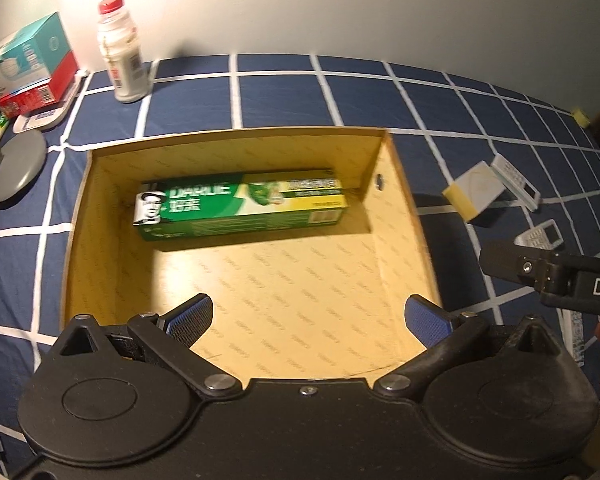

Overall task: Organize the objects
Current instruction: 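Move the right tool toward the white remote controls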

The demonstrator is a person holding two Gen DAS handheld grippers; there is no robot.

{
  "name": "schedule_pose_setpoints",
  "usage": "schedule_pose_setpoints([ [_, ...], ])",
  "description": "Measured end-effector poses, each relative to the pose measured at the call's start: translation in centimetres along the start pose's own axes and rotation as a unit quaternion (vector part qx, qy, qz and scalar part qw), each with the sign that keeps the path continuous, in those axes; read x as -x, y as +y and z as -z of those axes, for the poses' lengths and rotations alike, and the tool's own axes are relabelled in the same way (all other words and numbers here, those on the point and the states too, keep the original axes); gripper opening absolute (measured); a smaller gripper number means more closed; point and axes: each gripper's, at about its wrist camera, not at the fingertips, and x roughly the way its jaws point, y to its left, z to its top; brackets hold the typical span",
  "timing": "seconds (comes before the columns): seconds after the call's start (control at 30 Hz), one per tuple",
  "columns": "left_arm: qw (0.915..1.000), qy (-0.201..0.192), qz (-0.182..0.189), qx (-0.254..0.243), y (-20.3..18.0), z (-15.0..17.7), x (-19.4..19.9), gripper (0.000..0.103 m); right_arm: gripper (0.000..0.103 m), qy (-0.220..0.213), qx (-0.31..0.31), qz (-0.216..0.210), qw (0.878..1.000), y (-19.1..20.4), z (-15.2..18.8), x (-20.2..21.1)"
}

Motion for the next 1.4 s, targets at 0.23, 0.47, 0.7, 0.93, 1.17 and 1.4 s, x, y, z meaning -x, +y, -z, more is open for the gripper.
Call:
schedule_pose_setpoints([
  [0.23,1.0,0.005,-0.007,-0.004,-4.4,-0.2,-1.1,0.103,0.103,0.004,-0.008,-0.004,1.0,-5.1,-0.8,0.1],
  [0.47,0.9996,0.011,-0.019,0.018,-9.8,-0.6,-2.6,0.103,0.103,0.021,0.005,0.006,1.0,-11.3,-2.7,-0.3],
  [0.7,0.9986,0.024,-0.026,0.04,-15.0,-0.1,-5.0,0.103,0.103,0.039,0.019,0.002,0.999,-18.0,-4.1,-1.3],
  [0.93,0.9974,0.034,-0.024,0.059,-20.3,0.8,-7.5,0.103,0.103,0.06,0.033,-0.008,0.998,-23.8,-4.7,-2.1],
  [1.17,0.995,0.048,-0.028,0.082,-23.9,1.2,-9.6,0.103,0.103,0.08,0.048,-0.015,0.996,-27.8,-5.7,-3.1],
  [1.4,0.993,0.058,-0.032,0.097,-26.6,0.5,-11.6,0.103,0.103,0.101,0.057,-0.027,0.993,-30.4,-7.3,-4.7],
])
